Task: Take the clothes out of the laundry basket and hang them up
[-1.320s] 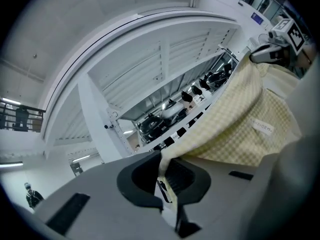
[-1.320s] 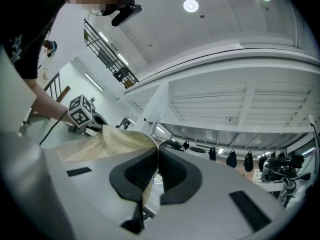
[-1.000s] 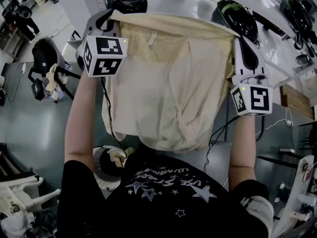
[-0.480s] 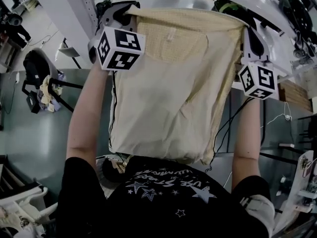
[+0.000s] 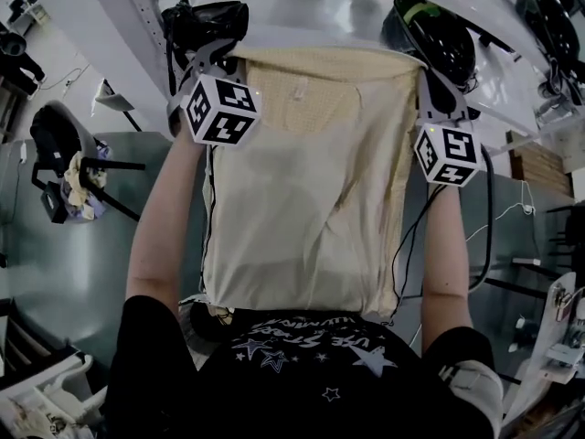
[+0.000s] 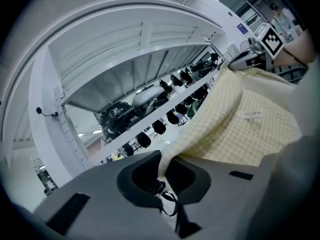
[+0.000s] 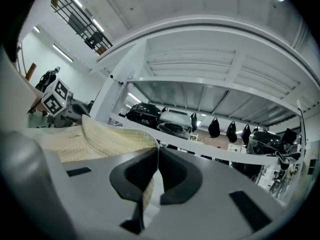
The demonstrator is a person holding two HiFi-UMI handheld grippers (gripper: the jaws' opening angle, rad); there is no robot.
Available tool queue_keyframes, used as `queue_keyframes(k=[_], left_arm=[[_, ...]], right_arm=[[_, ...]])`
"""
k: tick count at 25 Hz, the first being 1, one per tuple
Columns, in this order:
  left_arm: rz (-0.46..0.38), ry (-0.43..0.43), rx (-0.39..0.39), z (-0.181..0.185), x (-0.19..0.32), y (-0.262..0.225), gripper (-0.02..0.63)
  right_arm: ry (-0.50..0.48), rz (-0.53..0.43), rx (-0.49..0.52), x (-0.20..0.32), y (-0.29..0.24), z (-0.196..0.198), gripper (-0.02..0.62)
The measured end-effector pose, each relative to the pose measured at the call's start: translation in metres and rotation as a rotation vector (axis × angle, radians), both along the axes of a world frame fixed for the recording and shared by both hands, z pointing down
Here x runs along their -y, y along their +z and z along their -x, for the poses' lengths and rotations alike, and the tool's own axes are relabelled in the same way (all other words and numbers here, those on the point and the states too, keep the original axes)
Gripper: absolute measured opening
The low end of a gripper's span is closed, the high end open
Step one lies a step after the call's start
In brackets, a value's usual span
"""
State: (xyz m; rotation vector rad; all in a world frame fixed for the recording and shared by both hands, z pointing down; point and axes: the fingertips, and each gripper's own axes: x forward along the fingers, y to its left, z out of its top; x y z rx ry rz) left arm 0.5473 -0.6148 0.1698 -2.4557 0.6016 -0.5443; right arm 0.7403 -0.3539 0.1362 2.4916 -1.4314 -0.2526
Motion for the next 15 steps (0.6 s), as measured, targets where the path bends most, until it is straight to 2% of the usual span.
queue_keyframes(k=[8, 15], left_arm=[[0.056, -0.004, 0.146, -0.023, 0.024, 0.088, 0.029], [0.085, 0.004, 0.251, -0.033, 0.035, 0.135, 0.035]], right_arm=[[0.016, 0.215, 0.09, 0.028, 0.087, -0.023, 0.018], [0.031, 0.337, 0.15, 0.042, 0.143, -0.029, 0.019]])
